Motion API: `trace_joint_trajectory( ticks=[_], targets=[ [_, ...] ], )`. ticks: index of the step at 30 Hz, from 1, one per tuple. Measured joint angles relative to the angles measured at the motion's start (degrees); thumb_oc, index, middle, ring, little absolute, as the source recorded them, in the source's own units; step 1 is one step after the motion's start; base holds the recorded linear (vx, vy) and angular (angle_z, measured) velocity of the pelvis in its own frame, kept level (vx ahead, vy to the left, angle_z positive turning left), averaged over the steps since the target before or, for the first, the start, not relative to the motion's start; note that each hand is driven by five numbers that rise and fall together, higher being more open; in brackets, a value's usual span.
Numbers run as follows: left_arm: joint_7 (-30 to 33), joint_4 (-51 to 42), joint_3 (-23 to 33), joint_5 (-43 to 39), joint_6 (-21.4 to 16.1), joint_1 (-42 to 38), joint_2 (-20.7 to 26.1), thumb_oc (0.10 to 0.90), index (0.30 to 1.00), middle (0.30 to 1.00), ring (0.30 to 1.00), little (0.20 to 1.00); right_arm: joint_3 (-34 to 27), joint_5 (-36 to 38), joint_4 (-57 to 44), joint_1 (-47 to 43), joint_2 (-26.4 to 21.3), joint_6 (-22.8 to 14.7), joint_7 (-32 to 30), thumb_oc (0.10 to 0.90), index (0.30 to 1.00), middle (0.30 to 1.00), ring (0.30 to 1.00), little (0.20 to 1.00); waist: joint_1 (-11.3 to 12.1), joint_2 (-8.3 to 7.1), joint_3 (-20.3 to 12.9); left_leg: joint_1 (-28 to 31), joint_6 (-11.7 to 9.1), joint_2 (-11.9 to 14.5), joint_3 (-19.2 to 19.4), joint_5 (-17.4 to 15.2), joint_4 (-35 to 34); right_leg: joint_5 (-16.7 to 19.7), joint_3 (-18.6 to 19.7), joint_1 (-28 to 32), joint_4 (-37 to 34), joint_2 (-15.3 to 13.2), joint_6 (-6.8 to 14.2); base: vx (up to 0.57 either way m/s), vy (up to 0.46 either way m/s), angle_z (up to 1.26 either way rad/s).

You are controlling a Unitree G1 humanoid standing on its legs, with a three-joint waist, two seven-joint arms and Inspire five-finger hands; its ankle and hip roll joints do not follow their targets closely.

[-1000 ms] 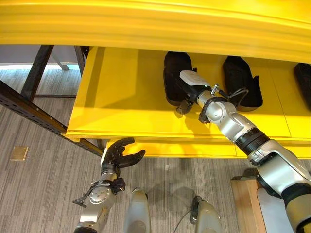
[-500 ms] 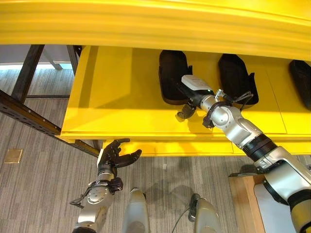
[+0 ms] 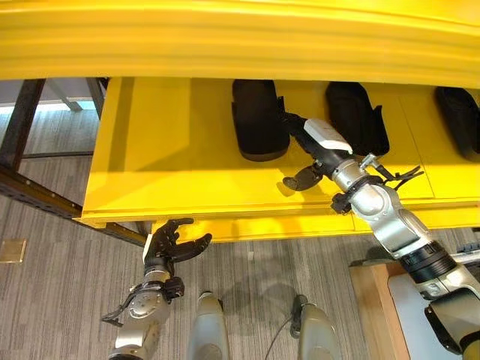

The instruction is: Move parts from the plastic box to the shelf.

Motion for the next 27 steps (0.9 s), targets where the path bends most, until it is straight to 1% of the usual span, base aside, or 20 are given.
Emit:
trace_joint_trajectory(
  ticks=[1, 2, 3, 4, 6, 8, 10, 11, 12, 14, 15, 16, 17, 18, 19, 22, 23, 25, 27],
  targets=[
    [0.0, 0.1, 0.0, 0.0, 0.0, 0.1, 0.0, 0.900, 1.000, 1.000, 1.000, 1.000, -0.5, 0.0, -0.5, 0.8, 0.0, -0.1, -0.1, 0.900, 1.000, 1.000, 1.000, 1.000, 0.0, -0.01, 0.0, 0.1, 0.0, 0.0, 0.1, 0.0, -0.1, 0.1, 0.0, 0.1, -0.2, 0.0, 0.0, 0.02, -0.007, -0.15],
    [0.0, 0.2, 0.0, 0.9, 0.4, 1.0, -0.4, 0.900, 1.000, 1.000, 1.000, 1.000, -2.7, 0.0, -2.4, 4.7, 0.0, -0.5, -0.5, 0.900, 1.000, 1.000, 1.000, 1.000, -1.0, -0.02, 0.0, 1.1, 0.0, 0.1, 0.7, 0.1, -1.0, 0.6, 0.2, 0.8, -1.1, 0.1, 0.3, 0.02, -0.008, -0.12],
    [-0.1, 0.1, 0.0, 1.1, 0.4, 1.5, -0.6, 0.900, 1.000, 1.000, 1.000, 1.000, -3.5, 0.0, -2.9, 6.6, -0.1, -0.5, -1.0, 0.900, 1.000, 1.000, 1.000, 1.000, -1.3, -0.01, 0.0, 1.5, 0.0, 0.1, 0.8, 0.1, -1.4, 0.7, 0.2, 1.2, -1.6, 0.1, 0.4, 0.02, -0.012, -0.11],
    [-0.1, 0.2, 0.0, 1.1, 0.6, 1.7, -0.6, 0.900, 1.000, 1.000, 1.000, 1.000, -3.7, 0.0, -2.9, 7.3, -0.2, -0.5, -1.0, 0.900, 1.000, 1.000, 1.000, 1.000, -2.3, -0.01, 0.0, 1.7, 0.0, 0.1, 0.9, 0.1, -1.5, 0.8, 0.2, 1.3, -1.9, 0.1, 0.4, 0.00, 0.000, 0.00],
    [-0.2, 0.1, 0.0, 1.4, 0.9, 1.9, -1.0, 0.900, 1.000, 1.000, 1.000, 1.000, -8.5, 0.0, -5.6, 13.7, 0.3, -1.4, -1.2, 0.900, 1.000, 1.000, 1.000, 1.000, -2.0, -0.02, 0.0, 2.1, -0.1, 0.1, 1.1, 0.6, -3.0, 1.0, 0.0, 1.6, -2.8, 0.2, 0.4, 0.01, -0.003, -0.02],
    [0.0, 0.4, 0.5, 1.5, 1.0, 2.2, -1.0, 0.900, 1.000, 1.000, 1.000, 1.000, -8.9, 0.0, -5.4, 14.9, -0.1, -1.3, -1.3, 0.900, 1.000, 1.000, 1.000, 1.000, -2.9, -0.03, 0.0, 2.7, -0.2, 0.5, 1.8, 0.9, -4.0, 1.4, 0.3, 1.6, -3.6, 0.5, 0.3, 0.02, -0.014, -0.12],
    [-0.1, 0.3, 0.5, 1.6, 1.1, 2.2, -1.0, 0.900, 1.000, 1.000, 1.000, 1.000, -9.8, 0.0, -5.6, 16.3, 0.0, -1.5, -1.4, 0.900, 1.000, 1.000, 1.000, 1.000, -3.0, -0.02, 0.0, 3.2, -0.4, 0.8, 1.9, 1.2, -5.0, 1.6, 0.4, 1.9, -4.3, 0.7, 0.2, 0.01, -0.008, -0.05],
    [-0.3, 0.3, 0.5, 1.6, 1.1, 2.2, -1.1, 0.900, 1.000, 1.000, 1.000, 1.000, -11.1, 0.0, -5.9, 18.3, 0.2, -2.1, -1.4, 0.900, 1.000, 1.000, 1.000, 1.000, -3.6, -0.01, 0.0, 3.4, -0.6, 0.8, 1.8, 1.8, -6.1, 1.8, 0.2, 2.1, -5.1, 0.9, 0.1, 0.02, -0.014, 0.04],
    [-0.2, 0.3, 0.6, 2.1, 1.1, 2.1, -1.2, 0.900, 1.000, 1.000, 1.000, 1.000, -13.2, 0.0, -7.1, 20.9, 1.1, -2.4, -1.6, 0.900, 1.000, 1.000, 1.000, 1.000, -3.8, -0.01, 0.0, 3.8, -0.9, 0.9, 1.9, 2.7, -7.8, 2.2, 0.1, 2.1, -6.1, 1.0, 0.1, 0.04, -0.014, 0.00],
    [-0.2, 0.4, 1.2, 2.1, 1.3, 2.6, -1.6, 0.900, 1.000, 1.000, 1.000, 1.000, -14.1, 0.0, -7.3, 22.7, 1.3, -3.0, -1.9, 0.900, 1.000, 1.000, 1.000, 1.000, -4.1, 0.13, -0.1, 4.8, -1.1, 0.9, 2.0, 3.3, -9.3, 2.4, 0.1, 2.6, -7.0, 1.1, 0.1, 0.03, -0.003, -0.04],
    [-0.2, 0.4, 1.3, 2.2, 1.3, 2.8, -2.0, 0.900, 1.000, 1.000, 1.000, 1.000, -15.8, 0.0, -7.7, 24.8, 2.4, -3.5, -2.0, 0.900, 1.000, 1.000, 1.000, 1.000, -4.1, 0.15, -0.1, 5.5, -1.3, 0.9, 2.1, 3.7, -10.5, 2.6, 0.0, 3.1, -7.7, 1.2, 0.0, 0.03, 0.005, 0.03],
    [-0.2, 0.4, 1.7, 2.5, 1.3, 3.1, -2.6, 0.900, 1.000, 1.000, 1.000, 1.000, -18.1, 0.2, -8.5, 27.2, 4.8, -3.8, -2.7, 0.900, 1.000, 1.000, 1.000, 1.000, -4.0, 0.15, -0.1, 6.3, -1.3, 0.9, 2.2, 4.3, -12.0, 3.1, -0.2, 3.8, -9.0, 1.2, 0.0, 0.00, 0.000, 0.00],
    [-0.1, 0.4, 1.9, 3.3, 1.2, 3.4, -2.9, 0.900, 1.000, 1.000, 1.000, 1.000, -18.9, 0.9, -9.2, 28.9, 6.0, -3.9, -3.8, 0.900, 1.000, 1.000, 1.000, 1.000, -4.1, 0.15, -0.1, 6.9, -1.3, 0.9, 2.5, 4.7, -13.1, 3.6, -0.2, 4.3, -10.1, 1.3, 0.0, 0.04, 0.007, -0.05],
    [-0.1, 0.4, 1.9, 3.3, 1.2, 3.7, -3.0, 0.900, 1.000, 1.000, 1.000, 1.000, -19.1, 1.2, -9.4, 29.9, 6.4, -4.3, -4.2, 0.900, 1.000, 1.000, 1.000, 1.000, -4.4, 0.17, -0.1, 7.3, -1.3, 0.9, 2.8, 5.1, -13.9, 4.0, -0.1, 4.6, -11.0, 1.4, 0.1, 0.04, 0.006, -0.05],
    [-0.1, 0.4, 2.1, 3.3, 1.2, 4.2, -3.0, 0.900, 1.000, 1.000, 1.000, 1.000, -19.7, 2.2, -9.4, 31.8, 7.2, -4.7, -4.2, 0.900, 1.000, 1.000, 1.000, 1.000, -5.3, 0.29, -0.2, 7.9, -1.3, 0.9, 3.2, 5.8, -15.5, 5.1, -0.5, 5.5, -13.1, 1.4, 0.0, 0.05, 0.006, -0.07],
    [-0.1, 0.5, 2.1, 3.3, 1.3, 4.7, -3.2, 0.900, 1.000, 1.000, 1.000, 1.000, -21.0, 3.3, -9.4, 34.9, 8.6, -5.4, -4.9, 0.900, 1.000, 1.000, 1.000, 1.000, -5.8, 0.35, -0.4, 9.2, -1.3, 0.9, 3.3, 7.0, -18.2, 6.5, -0.7, 6.9, -15.8, 1.4, 0.0, 0.07, 0.017, 0.02],
    [-0.2, 0.5, 2.0, 3.3, 1.4, 5.0, -3.2, 0.900, 1.000, 1.000, 1.000, 1.000, -21.5, 3.8, -9.4, 36.6, 9.8, -5.4, -5.1, 0.900, 1.000, 1.000, 1.000, 1.000, -6.0, 0.32, -1.0, 9.4, -1.3, 0.9, 3.4, 7.5, -19.2, 7.0, -0.9, 7.3, -17.1, 1.5, 0.0, 0.10, 0.016, 0.03],
    [-0.1, 0.7, 2.0, 3.3, 1.7, 6.5, -3.3, 0.900, 1.000, 1.000, 1.000, 1.000, -22.4, 6.3, -9.4, 38.9, 13.5, -5.6, -5.5, 0.900, 1.000, 1.000, 1.000, 1.000, -6.8, 0.21, -2.6, 11.3, -1.6, 0.8, 3.7, 9.3, -23.1, 8.7, -1.4, 8.9, -20.5, 1.7, -0.1, 0.06, 0.008, 0.00],
    [-0.1, 1.2, 2.0, 3.3, 2.1, 7.5, -3.5, 0.900, 1.000, 1.000, 1.000, 1.000, -22.3, 8.0, -9.4, 41.0, 14.2, -5.6, -5.4, 0.900, 1.000, 1.000, 1.000, 1.000, -7.0, 0.20, -3.9, 12.8, -1.6, 0.8, 4.8, 10.0, -25.1, 9.6, -1.4, 10.3, -22.9, 1.9, 0.0, 0.06, 0.024, -0.11]
  ],
)
